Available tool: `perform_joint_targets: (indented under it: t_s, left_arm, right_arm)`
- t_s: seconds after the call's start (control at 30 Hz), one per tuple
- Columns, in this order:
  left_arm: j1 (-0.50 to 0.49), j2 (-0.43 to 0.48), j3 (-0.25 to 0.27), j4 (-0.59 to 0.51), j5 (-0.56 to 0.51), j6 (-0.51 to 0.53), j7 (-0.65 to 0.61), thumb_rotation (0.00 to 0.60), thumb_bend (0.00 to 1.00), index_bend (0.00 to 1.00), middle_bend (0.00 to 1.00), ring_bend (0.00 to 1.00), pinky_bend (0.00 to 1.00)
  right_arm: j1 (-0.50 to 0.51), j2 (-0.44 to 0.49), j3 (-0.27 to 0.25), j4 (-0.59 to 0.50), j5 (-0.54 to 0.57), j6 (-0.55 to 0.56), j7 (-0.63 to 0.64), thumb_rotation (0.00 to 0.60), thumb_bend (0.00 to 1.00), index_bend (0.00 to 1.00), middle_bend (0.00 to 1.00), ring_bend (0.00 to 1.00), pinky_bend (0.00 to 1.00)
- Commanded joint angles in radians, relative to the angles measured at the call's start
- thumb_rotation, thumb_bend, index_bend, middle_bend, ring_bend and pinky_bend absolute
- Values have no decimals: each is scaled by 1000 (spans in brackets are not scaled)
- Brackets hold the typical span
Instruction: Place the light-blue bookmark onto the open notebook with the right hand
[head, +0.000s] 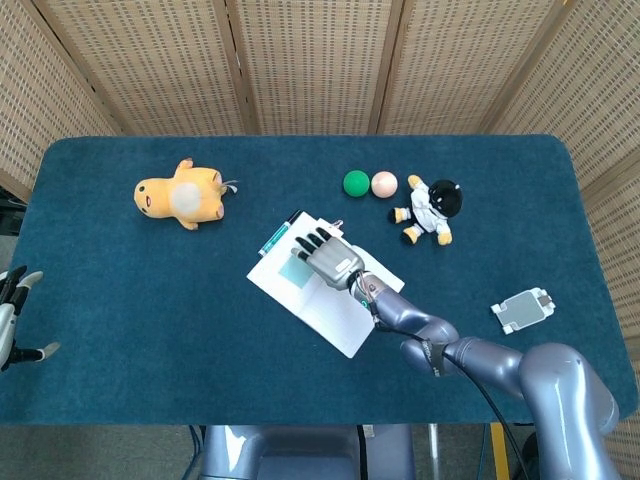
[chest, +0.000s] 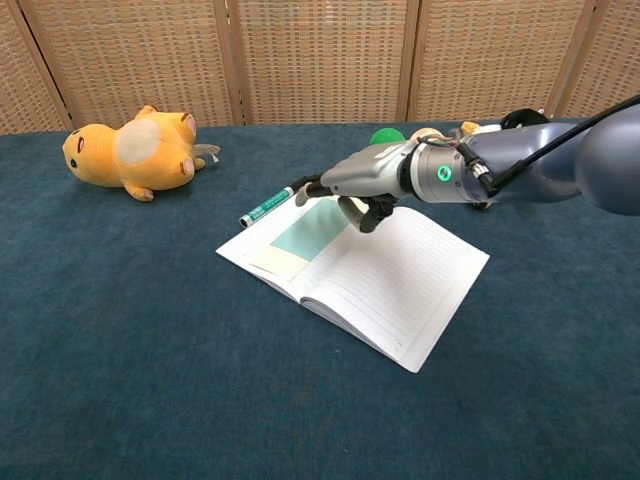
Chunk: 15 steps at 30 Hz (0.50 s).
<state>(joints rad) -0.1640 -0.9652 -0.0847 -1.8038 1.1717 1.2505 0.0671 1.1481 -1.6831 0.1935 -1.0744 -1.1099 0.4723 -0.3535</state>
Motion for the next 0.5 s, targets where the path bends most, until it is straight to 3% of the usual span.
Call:
perform_joint_targets:
  t_s: [0.03,0.5]
  left_arm:
    - [0,0,-1,0,-2,1,-1,600,0,0,0,0,0]
    - [-1,4,0,2,2,-2,-15,600,0,0,0,0,0]
  right_arm:
    - [10,-11,-25,28,49,-24,-33,600,1000,5,0,0,0]
    - [67,-47,-75,60,231,-42,-118,600,1000,15,0,0,0]
